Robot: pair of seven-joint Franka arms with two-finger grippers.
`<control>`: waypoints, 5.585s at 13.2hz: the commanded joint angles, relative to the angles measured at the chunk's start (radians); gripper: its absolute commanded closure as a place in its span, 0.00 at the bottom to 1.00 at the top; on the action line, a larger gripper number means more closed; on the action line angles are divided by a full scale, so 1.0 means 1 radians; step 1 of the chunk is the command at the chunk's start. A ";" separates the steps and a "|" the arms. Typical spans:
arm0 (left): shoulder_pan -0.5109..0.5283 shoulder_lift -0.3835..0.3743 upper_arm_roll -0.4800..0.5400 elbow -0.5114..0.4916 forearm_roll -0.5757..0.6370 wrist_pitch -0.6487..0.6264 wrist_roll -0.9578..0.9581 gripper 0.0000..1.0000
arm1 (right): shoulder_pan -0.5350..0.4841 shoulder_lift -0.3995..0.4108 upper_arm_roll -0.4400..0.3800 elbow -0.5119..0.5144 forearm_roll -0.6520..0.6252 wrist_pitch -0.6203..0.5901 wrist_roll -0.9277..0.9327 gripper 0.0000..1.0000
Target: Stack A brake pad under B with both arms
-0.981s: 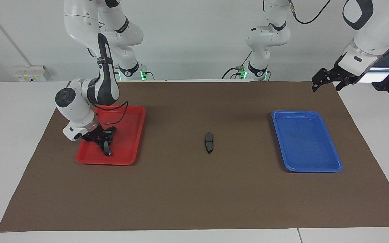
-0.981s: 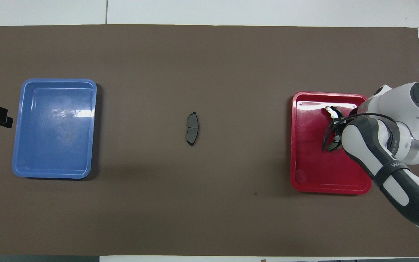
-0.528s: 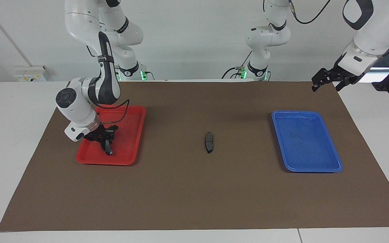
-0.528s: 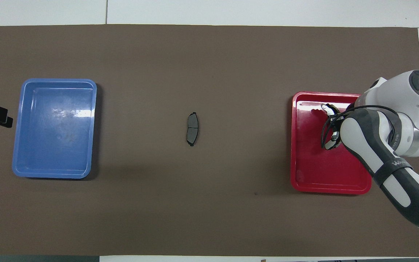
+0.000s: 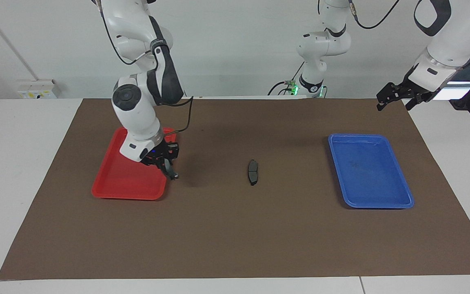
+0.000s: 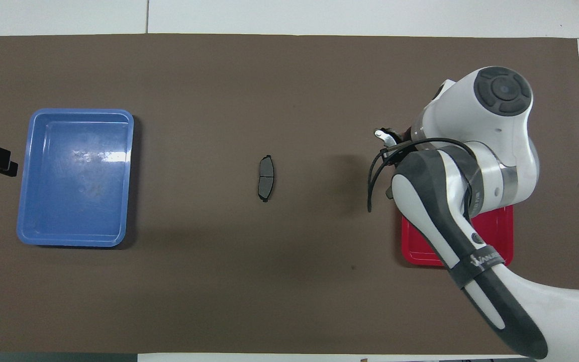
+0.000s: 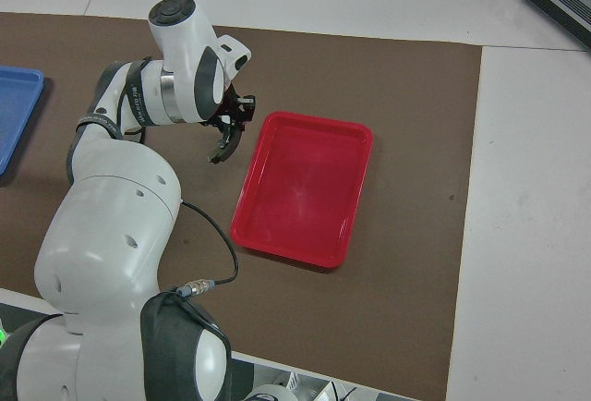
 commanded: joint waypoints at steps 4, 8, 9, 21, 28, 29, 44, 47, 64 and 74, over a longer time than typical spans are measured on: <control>0.010 -0.025 -0.005 -0.029 0.003 0.018 0.015 0.00 | 0.152 0.223 0.001 0.295 0.075 -0.012 0.349 1.00; 0.010 -0.025 -0.005 -0.029 0.003 0.016 0.015 0.00 | 0.231 0.292 0.007 0.305 0.079 0.069 0.521 1.00; 0.010 -0.025 -0.005 -0.029 0.003 0.016 0.015 0.00 | 0.258 0.308 0.007 0.305 0.076 0.086 0.558 1.00; 0.010 -0.025 -0.005 -0.029 0.003 0.016 0.015 0.00 | 0.318 0.362 0.019 0.280 0.124 0.219 0.590 1.00; 0.010 -0.025 -0.005 -0.029 0.003 0.016 0.015 0.00 | 0.320 0.363 0.019 0.245 0.104 0.227 0.550 1.00; 0.010 -0.025 -0.005 -0.029 0.003 0.016 0.015 0.00 | 0.318 0.362 0.019 0.240 0.104 0.227 0.544 1.00; 0.010 -0.025 -0.005 -0.031 0.003 0.016 0.015 0.00 | 0.320 0.355 0.019 0.191 0.105 0.301 0.544 0.99; 0.010 -0.026 -0.005 -0.031 0.003 0.016 0.015 0.00 | 0.318 0.354 0.019 0.193 0.105 0.296 0.544 0.42; 0.010 -0.025 -0.005 -0.029 0.003 0.016 0.015 0.00 | -0.140 -0.052 0.005 0.211 0.020 -0.349 0.235 0.00; 0.010 -0.025 -0.005 -0.029 0.003 0.016 0.015 0.00 | -0.400 -0.269 0.005 0.185 -0.060 -0.589 -0.034 0.00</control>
